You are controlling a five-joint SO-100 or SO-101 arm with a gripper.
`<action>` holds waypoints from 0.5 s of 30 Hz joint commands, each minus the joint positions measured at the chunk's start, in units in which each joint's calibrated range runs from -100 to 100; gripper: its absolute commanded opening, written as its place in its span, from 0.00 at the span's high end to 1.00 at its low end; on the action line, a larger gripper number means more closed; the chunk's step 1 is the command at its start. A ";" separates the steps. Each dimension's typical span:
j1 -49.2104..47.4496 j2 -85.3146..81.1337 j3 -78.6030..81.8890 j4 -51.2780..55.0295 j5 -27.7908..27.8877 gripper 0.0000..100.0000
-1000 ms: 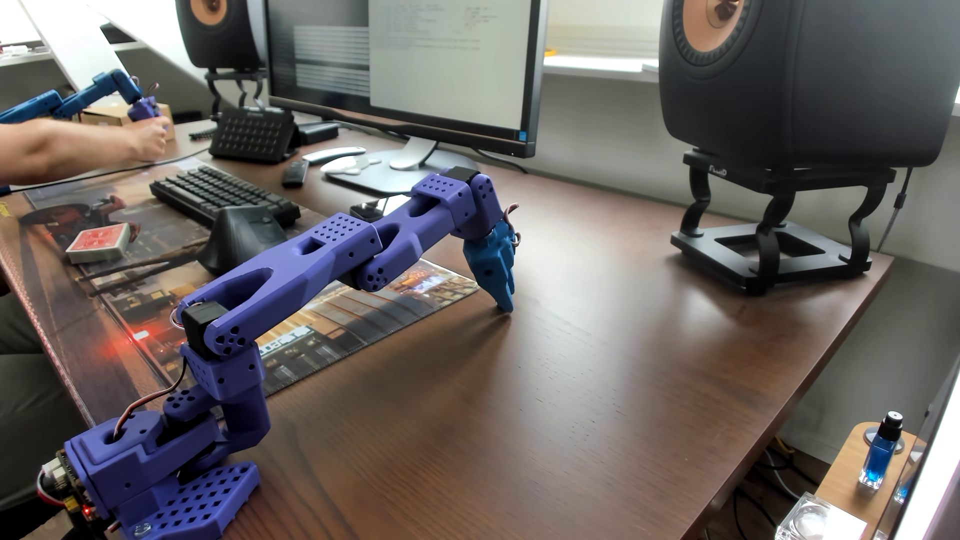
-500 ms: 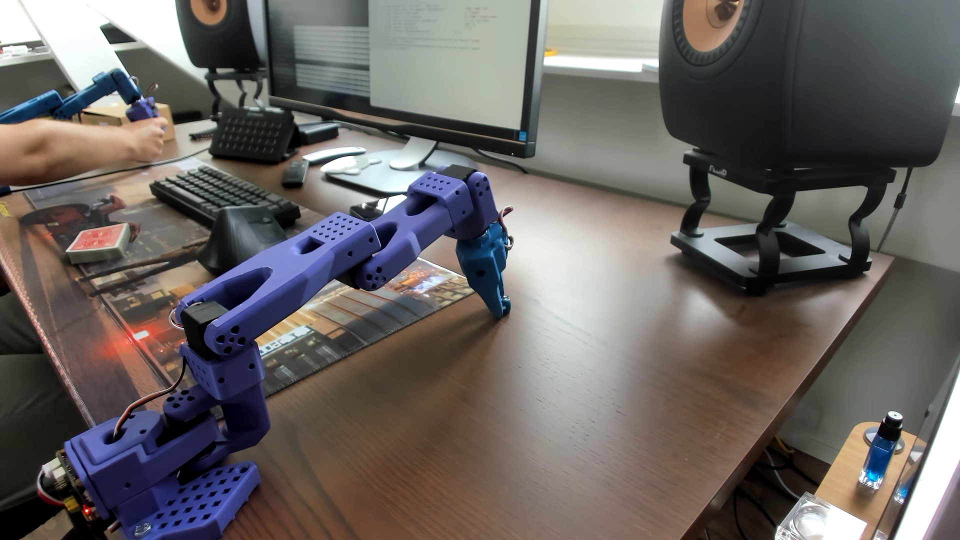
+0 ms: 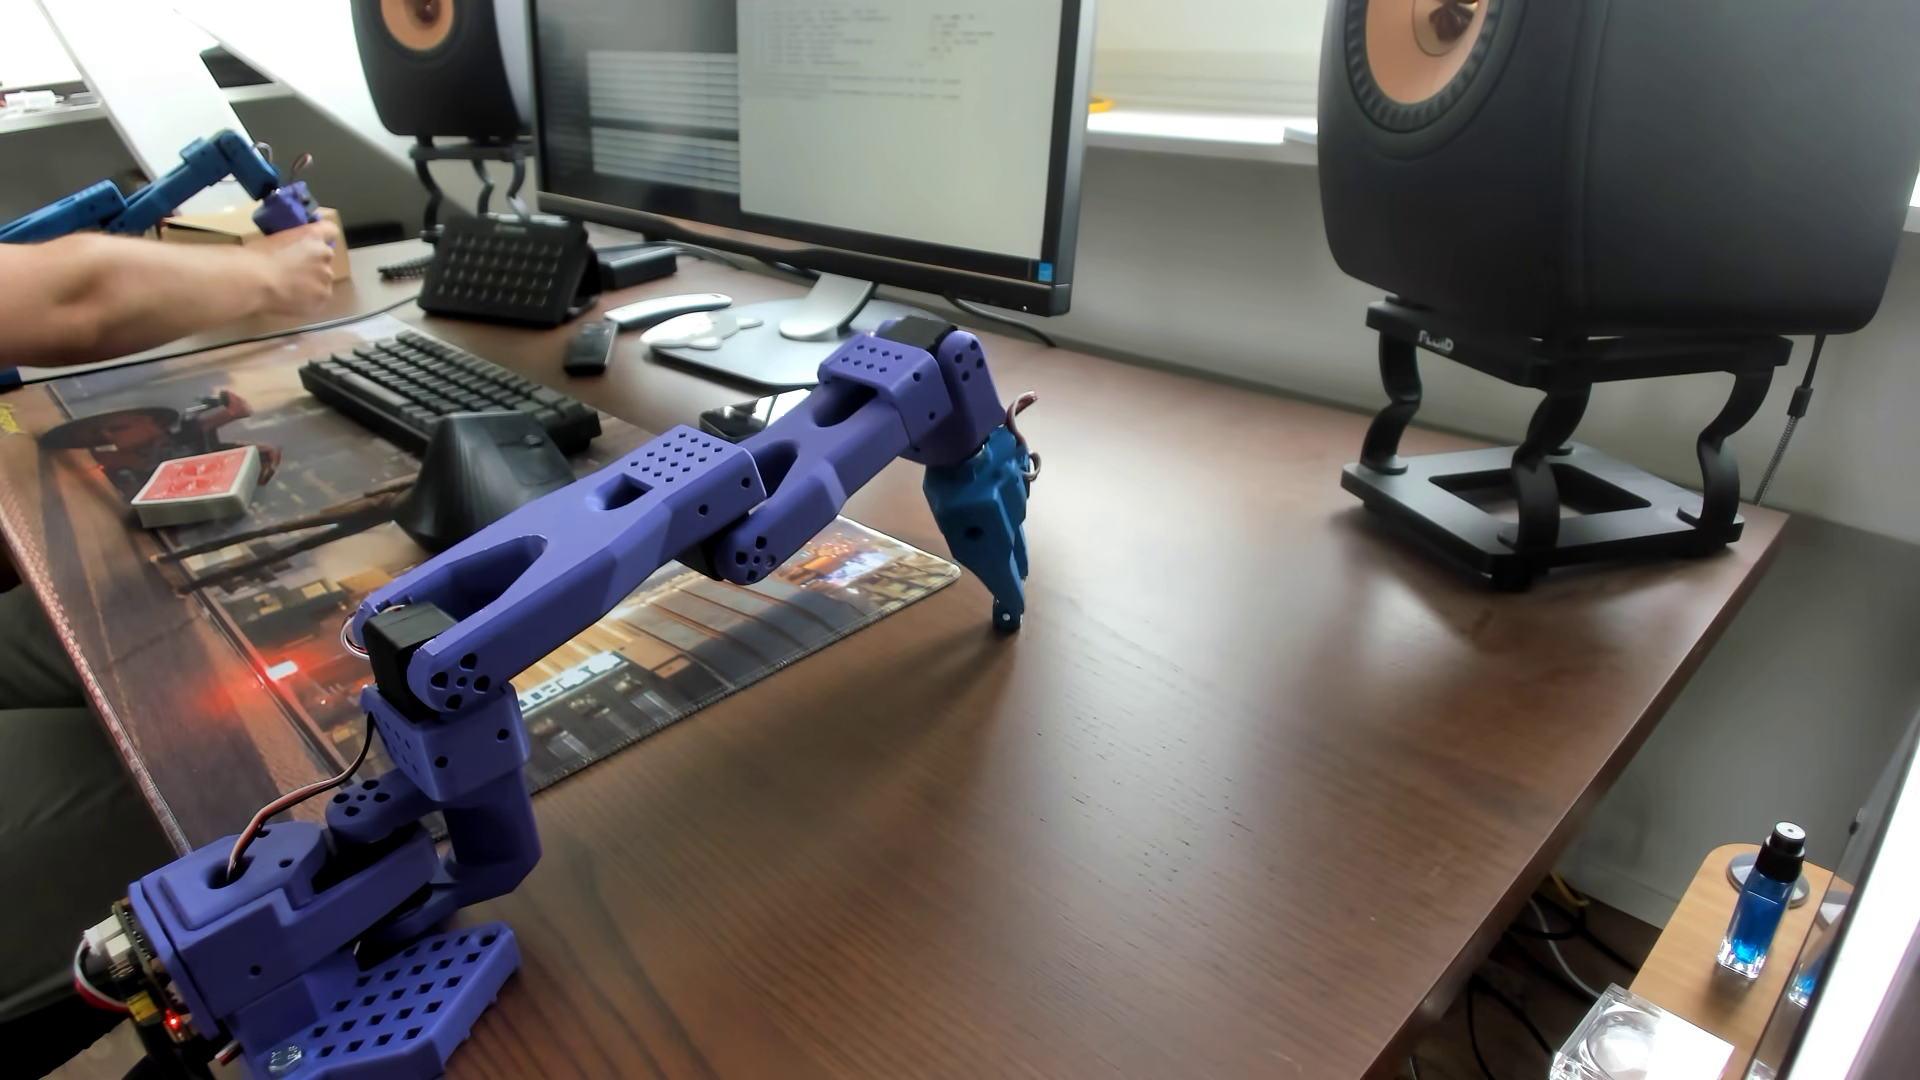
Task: Grab the blue dice
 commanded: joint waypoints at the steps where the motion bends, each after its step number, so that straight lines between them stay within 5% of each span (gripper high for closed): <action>1: 0.38 -1.96 -4.37 -1.21 0.25 0.86; 15: 0.62 1.06 -5.09 -1.21 0.25 0.86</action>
